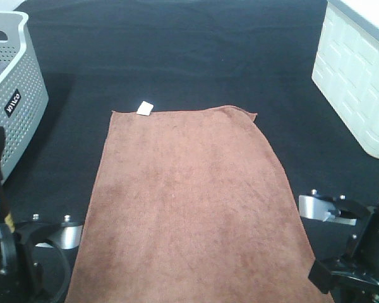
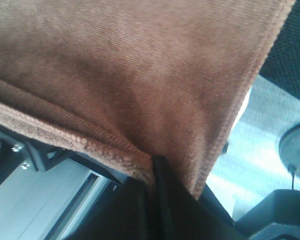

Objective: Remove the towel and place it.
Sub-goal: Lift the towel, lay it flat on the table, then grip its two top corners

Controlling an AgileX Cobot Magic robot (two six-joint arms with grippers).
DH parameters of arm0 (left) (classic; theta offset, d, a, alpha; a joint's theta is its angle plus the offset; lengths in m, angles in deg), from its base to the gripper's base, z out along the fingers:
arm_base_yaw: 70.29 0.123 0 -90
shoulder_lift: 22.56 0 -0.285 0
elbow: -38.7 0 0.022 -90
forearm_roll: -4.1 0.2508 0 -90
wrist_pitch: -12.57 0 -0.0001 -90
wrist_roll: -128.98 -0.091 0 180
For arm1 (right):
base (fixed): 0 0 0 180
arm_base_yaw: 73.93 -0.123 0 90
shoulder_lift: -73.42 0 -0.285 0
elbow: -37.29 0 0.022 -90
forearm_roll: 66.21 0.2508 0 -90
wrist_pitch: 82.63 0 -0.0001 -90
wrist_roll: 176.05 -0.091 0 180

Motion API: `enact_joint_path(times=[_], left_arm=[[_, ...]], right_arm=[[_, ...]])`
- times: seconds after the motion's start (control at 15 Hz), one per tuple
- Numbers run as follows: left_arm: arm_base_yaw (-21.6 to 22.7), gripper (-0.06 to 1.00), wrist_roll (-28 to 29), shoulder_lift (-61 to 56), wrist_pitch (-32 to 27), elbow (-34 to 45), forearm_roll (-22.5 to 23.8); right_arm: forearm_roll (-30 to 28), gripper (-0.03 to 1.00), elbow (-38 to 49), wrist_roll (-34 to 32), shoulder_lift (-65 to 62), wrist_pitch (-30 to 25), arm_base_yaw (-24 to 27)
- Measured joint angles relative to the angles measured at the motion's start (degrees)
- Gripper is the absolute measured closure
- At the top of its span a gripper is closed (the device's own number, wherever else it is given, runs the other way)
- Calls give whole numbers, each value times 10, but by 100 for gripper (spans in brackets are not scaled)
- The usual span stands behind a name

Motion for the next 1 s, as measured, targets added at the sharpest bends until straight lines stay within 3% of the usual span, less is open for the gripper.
enact_joint_path(times=[0.27, 0.4, 0.53, 0.6, 0.73, 0.8, 1.0], left_arm=[[0, 94, -16, 18, 0, -11, -4], [0, 86, -16, 21, -5, -16, 9], [0, 69, -17, 21, -14, -19, 14], [0, 51, -17, 21, -15, -19, 9], [1, 28, -21, 21, -15, -19, -16], [1, 23, -25, 21, -16, -19, -22], [1, 19, -30, 21, -29, -35, -30]], right_arm=[[-4, 97, 0, 3, 14, 13, 0], [-17, 90, 0, 5, 14, 20, 2], [-25, 76, 0, 6, 14, 21, 3], [-25, 58, 0, 2, 14, 23, 3], [-23, 33, 0, 2, 14, 25, 3], [-23, 27, 0, 2, 14, 25, 3], [-19, 23, 0, 2, 4, 24, 3]])
